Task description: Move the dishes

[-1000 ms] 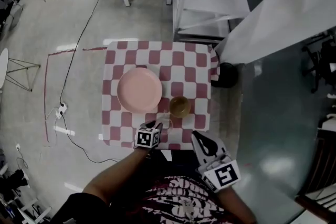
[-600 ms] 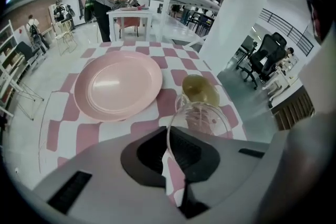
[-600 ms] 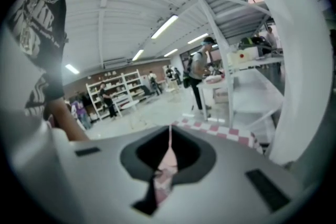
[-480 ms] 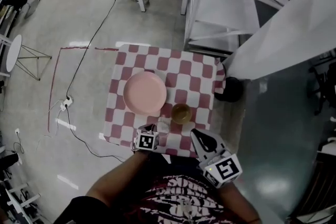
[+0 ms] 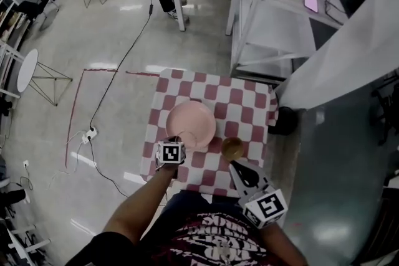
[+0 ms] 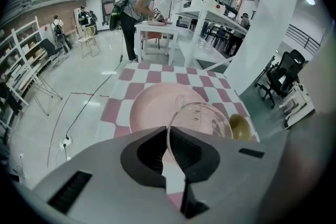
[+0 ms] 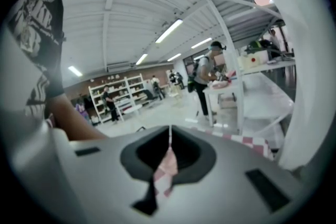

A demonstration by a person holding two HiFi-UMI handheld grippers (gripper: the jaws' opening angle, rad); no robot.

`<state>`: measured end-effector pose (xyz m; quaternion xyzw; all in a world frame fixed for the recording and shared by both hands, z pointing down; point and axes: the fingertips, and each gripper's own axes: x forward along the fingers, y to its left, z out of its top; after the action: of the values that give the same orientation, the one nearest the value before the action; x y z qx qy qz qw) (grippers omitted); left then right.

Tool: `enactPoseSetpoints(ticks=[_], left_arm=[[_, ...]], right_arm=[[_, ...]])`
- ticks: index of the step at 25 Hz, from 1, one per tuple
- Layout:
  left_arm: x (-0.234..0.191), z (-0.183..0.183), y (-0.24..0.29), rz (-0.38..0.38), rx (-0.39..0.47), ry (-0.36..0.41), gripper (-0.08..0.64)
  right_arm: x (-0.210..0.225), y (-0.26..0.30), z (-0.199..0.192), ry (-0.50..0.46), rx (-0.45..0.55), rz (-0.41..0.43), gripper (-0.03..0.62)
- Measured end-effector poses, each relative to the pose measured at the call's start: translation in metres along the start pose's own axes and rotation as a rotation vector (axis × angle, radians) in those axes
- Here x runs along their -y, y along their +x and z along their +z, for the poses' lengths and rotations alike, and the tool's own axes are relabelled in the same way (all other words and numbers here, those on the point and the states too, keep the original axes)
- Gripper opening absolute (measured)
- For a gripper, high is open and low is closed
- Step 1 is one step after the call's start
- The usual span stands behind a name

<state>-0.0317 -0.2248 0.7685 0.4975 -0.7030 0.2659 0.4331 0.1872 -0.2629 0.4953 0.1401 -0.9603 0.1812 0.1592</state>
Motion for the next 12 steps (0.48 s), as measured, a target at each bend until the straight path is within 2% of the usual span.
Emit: enactPoseSetpoints(ticks=[5, 12], left_arm=[[-0.045, 0.038, 0.036, 0.032, 0.020, -0.002, 0.041], [-0.067, 0.051, 0.071, 0.002, 0.011, -0.013, 0.042]], right_arm=[[-0.008, 0.001, -0.015, 0.022, -0.042, -0.094, 0.035], [-0.015, -0.005, -0.027, 0.071, -0.051, -0.216, 0.037]])
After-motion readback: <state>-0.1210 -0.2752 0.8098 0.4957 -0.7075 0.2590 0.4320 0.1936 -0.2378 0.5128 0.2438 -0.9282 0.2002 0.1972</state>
